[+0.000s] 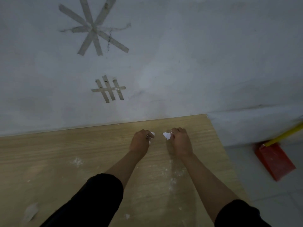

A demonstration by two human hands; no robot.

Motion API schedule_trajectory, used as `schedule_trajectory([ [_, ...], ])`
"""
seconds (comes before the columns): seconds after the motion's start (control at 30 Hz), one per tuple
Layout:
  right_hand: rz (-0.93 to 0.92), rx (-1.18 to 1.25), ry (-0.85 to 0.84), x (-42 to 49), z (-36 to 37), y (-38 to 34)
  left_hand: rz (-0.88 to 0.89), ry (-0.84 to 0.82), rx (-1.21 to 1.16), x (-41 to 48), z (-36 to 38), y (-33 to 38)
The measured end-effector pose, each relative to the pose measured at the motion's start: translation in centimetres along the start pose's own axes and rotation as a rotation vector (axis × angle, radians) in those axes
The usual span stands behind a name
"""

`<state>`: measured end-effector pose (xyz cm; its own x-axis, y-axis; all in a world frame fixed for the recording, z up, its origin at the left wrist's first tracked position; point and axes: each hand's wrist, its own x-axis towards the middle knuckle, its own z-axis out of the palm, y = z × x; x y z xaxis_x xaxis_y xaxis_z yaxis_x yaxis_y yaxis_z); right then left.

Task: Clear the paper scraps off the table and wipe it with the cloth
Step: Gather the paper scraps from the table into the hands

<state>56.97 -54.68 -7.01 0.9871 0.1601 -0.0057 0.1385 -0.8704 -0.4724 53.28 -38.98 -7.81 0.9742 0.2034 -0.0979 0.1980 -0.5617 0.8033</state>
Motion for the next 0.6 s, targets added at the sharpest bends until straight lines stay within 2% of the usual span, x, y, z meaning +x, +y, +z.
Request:
schedule_trajectory([
  [0.13,0.03,0.078,0.023,-1.6,0.3,-1.5,-0.012,0.019,-0.04,-2.0,-1.7,-0.3],
  [0.33,-0.025,0.178,0.035,-5.5,1.6,-5.8,-0.053,0.09,-0.115,-5.6,-5.7,-1.4],
  [0.6,-0.09,0.298,-0.005,-14.4,6.1,-15.2,-0.103,0.15,0.003,-14.4,-13.3,-6.7],
])
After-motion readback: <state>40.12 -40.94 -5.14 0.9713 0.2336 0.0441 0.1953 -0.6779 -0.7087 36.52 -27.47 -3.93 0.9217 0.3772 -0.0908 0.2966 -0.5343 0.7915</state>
